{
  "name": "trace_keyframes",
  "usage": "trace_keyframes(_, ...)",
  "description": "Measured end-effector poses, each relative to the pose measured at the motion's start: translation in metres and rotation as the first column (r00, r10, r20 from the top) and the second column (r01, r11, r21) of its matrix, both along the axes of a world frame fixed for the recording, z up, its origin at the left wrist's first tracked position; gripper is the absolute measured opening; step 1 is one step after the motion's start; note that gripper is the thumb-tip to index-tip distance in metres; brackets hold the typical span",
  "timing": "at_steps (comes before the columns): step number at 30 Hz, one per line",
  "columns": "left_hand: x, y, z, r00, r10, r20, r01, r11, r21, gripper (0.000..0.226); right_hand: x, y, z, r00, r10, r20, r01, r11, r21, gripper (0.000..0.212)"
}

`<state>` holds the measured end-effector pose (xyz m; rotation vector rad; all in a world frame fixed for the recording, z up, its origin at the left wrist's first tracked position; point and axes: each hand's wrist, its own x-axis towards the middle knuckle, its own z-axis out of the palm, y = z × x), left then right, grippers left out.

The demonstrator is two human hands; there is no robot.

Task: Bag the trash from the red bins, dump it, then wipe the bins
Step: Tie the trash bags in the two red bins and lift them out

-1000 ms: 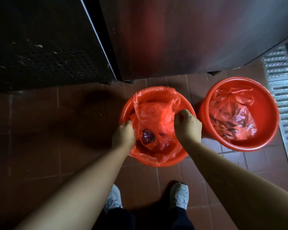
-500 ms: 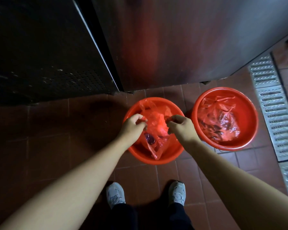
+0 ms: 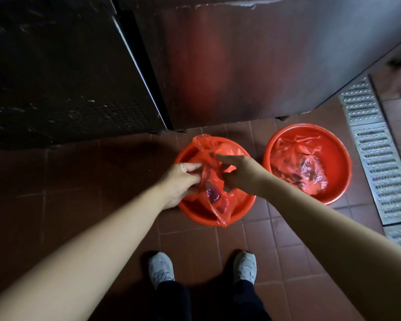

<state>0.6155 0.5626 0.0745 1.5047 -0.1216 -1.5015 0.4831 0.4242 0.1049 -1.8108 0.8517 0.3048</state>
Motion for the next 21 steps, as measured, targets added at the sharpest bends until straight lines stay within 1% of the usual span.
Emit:
trace_keyframes(3,0.0,0.003,0.002,0.997,-0.026,-0.072,0.027,1.0,0.004,0.011,0.004,0.0,-0.005,0.979,0.198,-0.049,-0.202,0.977,-0.07,0.07)
trace_keyframes(5,0.0,0.003,0.002,0.995,-0.033,-0.097,0.034,0.999,0.017,0.007,0.007,0.001,-0.008,0.953,0.294,-0.074,-0.299,0.951,-0.075,0.071)
trace_keyframes(8,-0.002,0.002,0.004,0.992,-0.032,-0.121,0.032,0.999,0.0,0.01,0.009,0.002,-0.012,0.929,0.339,-0.144,-0.344,0.939,-0.008,0.074)
trace_keyframes(10,-0.003,0.002,0.005,0.986,-0.042,-0.16,0.044,0.999,0.01,0.021,0.008,0.002,-0.015,0.911,0.366,-0.189,-0.367,0.93,0.032,0.077)
trace_keyframes(12,-0.005,0.003,0.006,0.983,-0.077,-0.165,0.083,0.996,0.029,0.033,0.008,0.002,-0.019,0.906,0.378,-0.191,-0.371,0.926,0.069,0.071)
trace_keyframes(13,-0.005,0.003,0.005,0.983,-0.101,-0.154,0.107,0.994,0.032,0.032,0.009,0.002,-0.021,0.912,0.372,-0.171,-0.364,0.928,0.074,0.061)
trace_keyframes(14,-0.007,0.004,0.004,0.985,-0.118,-0.122,0.125,0.991,0.045,0.025,0.009,0.003,-0.024,0.915,0.374,-0.152,-0.373,0.927,0.039,0.048)
trace_keyframes(15,-0.008,0.004,0.002,0.989,-0.137,-0.061,0.141,0.988,0.064,0.012,0.01,0.003,-0.026,0.907,0.395,-0.144,-0.405,0.913,-0.047,0.035)
trace_keyframes(16,-0.009,0.003,0.001,0.985,-0.164,0.053,0.158,0.982,0.099,0.004,0.008,0.003,-0.027,0.893,0.427,-0.142,-0.446,0.88,-0.164,0.023)
trace_keyframes(17,-0.008,0.003,-0.004,0.954,-0.204,0.222,0.172,0.973,0.155,0.015,0.005,0.002,-0.029,0.888,0.443,-0.126,-0.46,0.848,-0.264,0.017)
trace_keyframes(18,-0.006,0.002,-0.009,0.886,-0.249,0.39,0.17,0.959,0.226,0.022,0.0,0.0,-0.031,0.892,0.44,-0.101,-0.448,0.834,-0.323,0.017)
trace_keyframes(19,-0.003,0.001,-0.013,0.796,-0.289,0.531,0.147,0.945,0.293,0.025,-0.006,-0.002,-0.034,0.901,0.425,-0.084,-0.426,0.832,-0.355,0.019)
trace_keyframes(20,0.001,0.001,-0.018,0.702,-0.328,0.632,0.113,0.928,0.355,0.028,-0.013,-0.005,-0.036,0.912,0.402,-0.086,-0.403,0.835,-0.374,0.021)
trace_keyframes(21,0.007,0.002,-0.023,0.627,-0.363,0.689,0.069,0.907,0.415,0.029,-0.021,-0.008,-0.038,0.921,0.375,-0.104,-0.385,0.838,-0.386,0.024)
